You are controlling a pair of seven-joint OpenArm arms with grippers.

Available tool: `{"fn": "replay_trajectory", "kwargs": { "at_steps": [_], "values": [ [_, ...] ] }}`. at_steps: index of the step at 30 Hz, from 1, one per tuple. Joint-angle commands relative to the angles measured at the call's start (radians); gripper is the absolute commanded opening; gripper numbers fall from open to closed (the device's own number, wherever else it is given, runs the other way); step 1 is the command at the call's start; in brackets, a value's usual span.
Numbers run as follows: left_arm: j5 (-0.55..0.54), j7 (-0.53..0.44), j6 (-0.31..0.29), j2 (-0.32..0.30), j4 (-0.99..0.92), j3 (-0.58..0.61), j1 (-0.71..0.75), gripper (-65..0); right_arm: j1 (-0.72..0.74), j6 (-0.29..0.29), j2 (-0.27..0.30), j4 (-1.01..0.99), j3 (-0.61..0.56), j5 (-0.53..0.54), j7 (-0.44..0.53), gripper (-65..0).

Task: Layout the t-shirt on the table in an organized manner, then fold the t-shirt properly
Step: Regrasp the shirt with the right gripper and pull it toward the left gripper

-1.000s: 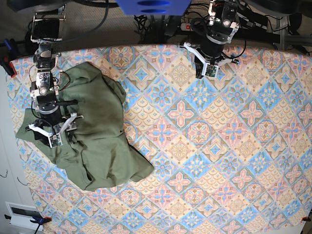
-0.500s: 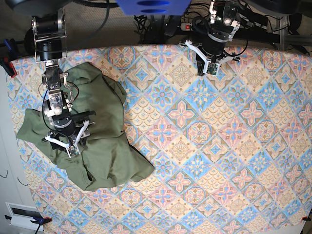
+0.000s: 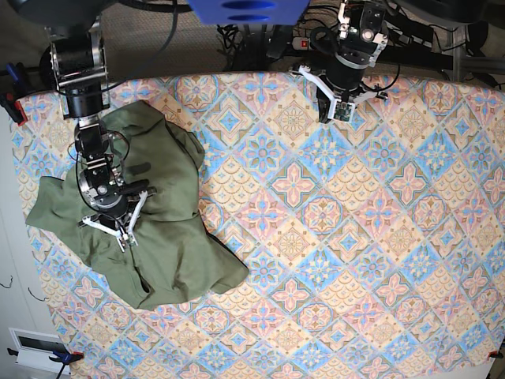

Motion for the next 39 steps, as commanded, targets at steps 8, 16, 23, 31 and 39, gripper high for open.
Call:
{"fn": "replay_trajectory", "kwargs": {
  "at_steps": [8, 16, 23, 31, 39],
  "values": [
    [-0.002, -0.022, 0.004, 0.001, 0.016, 0.001, 0.004, -64.9, 0.045, -0.011, 0.020, 0.231, 0.012, 0.000, 0.036, -63.9],
    [0.004, -0.022, 0.004, 0.003, 0.016, -0.001, 0.003, -64.9, -0.072, -0.010, 0.015, 0.622, 0.012, 0.001, -0.159, -63.9],
    [-0.005, -0.022, 0.003, 0.001, 0.016, -0.076, 0.004, -64.9, -0.187, -0.008, -0.069, 0.723, 0.004, 0.001, -0.159, -63.9],
    [-0.005, -0.022, 0.003, -0.003, 0.016, -0.125, 0.004, -64.9, -0.271, 0.161, -0.146, 0.801, -0.091, 0.001, -0.138, -63.9],
    [-0.005, -0.022, 0.001, -0.003, 0.015, -0.183, 0.007, -64.9, -0.339, 0.162, -0.236, 0.794, -0.294, -0.003, -0.124, -63.9]
  ]
}}
